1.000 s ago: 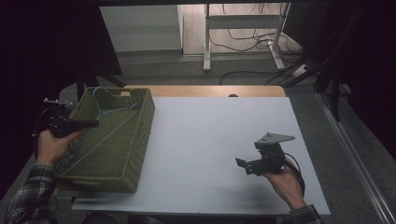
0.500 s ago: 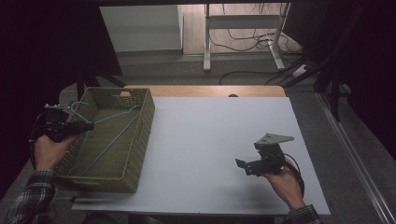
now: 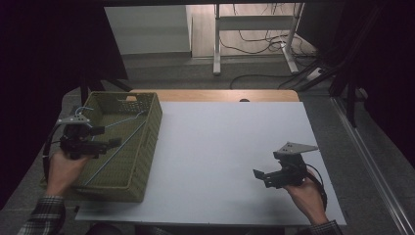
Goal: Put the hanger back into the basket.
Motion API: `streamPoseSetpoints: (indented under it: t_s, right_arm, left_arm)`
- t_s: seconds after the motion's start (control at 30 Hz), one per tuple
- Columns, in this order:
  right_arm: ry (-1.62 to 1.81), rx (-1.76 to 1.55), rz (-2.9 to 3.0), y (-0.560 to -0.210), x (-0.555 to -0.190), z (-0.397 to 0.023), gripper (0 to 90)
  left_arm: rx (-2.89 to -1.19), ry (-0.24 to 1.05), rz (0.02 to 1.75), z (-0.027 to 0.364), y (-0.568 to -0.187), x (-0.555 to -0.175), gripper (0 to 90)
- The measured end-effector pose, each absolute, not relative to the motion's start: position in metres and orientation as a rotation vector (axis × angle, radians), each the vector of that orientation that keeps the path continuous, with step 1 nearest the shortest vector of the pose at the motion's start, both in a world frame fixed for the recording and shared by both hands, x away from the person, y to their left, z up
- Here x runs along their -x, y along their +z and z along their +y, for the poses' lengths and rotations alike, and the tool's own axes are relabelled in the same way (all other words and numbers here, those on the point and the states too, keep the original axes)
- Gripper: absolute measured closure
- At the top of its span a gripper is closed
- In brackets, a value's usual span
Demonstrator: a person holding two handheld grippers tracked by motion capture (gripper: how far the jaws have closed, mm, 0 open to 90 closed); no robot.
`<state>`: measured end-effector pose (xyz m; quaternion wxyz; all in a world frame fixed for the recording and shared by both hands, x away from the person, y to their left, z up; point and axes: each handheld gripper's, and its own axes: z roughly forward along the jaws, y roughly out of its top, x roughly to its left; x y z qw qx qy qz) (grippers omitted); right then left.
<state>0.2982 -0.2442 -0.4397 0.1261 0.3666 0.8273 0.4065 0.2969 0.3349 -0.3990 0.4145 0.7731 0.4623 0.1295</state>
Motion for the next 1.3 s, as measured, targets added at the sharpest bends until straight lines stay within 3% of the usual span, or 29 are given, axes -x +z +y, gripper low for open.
streamPoseSetpoints:
  t_s: [0.6, 1.3]
  right_arm:
    - [1.149, -1.085, 2.409, -0.444, -0.281, -0.257, 0.0]
    - [1.117, -1.09, 2.42, -0.456, -0.263, -0.263, 0.0]
  left_arm:
    - [-1.916, 0.313, 1.0, 0.277, -0.407, -0.263, 5.7]
    - [-1.97, 0.414, 1.041, 0.244, -0.45, -0.228, 2.3]
